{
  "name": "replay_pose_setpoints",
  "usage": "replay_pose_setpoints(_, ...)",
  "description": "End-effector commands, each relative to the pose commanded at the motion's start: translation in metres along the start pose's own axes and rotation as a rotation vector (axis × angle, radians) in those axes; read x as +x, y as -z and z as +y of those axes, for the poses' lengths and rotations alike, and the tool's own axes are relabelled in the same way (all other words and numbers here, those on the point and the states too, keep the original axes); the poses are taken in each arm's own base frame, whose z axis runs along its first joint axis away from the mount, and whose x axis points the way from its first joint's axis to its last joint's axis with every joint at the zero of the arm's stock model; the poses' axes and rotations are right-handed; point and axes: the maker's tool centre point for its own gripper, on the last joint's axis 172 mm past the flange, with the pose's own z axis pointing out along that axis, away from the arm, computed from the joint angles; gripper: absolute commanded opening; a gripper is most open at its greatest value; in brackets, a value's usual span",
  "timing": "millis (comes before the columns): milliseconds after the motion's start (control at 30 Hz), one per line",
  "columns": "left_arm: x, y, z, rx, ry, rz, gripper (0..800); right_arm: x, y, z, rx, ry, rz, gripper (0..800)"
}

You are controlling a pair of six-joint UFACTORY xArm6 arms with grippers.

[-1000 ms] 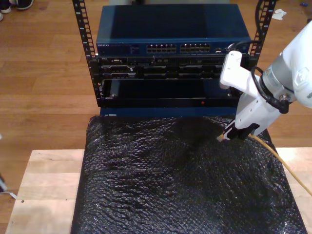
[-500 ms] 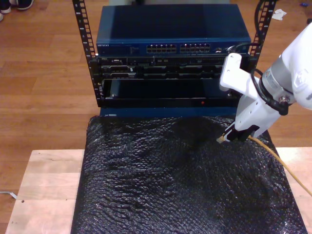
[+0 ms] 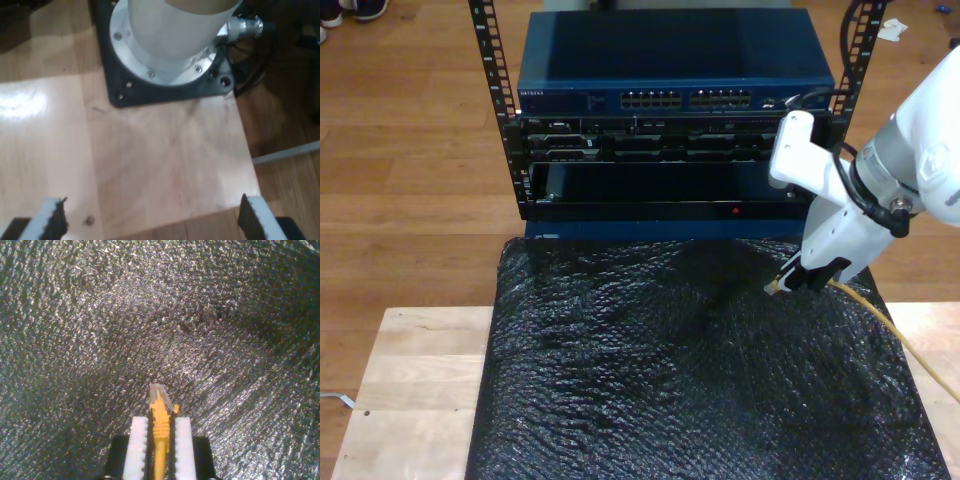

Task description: Grab the cable and plug it in

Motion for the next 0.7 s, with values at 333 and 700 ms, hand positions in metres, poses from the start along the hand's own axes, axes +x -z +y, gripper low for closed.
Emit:
replay_pose_setpoints(333, 0.018, -0.048, 0.035, -0.043, 0.02, 0.08, 798, -0.002, -0.005, 0.0, 0.01, -0.003, -0.006, 1)
replay_pose_setpoints(700, 0.015, -0.059, 0.041, 0.0, -0.012, 0.059, 798, -0.004, -0.01, -0.001, 0.022, -0.007, -0.012, 1)
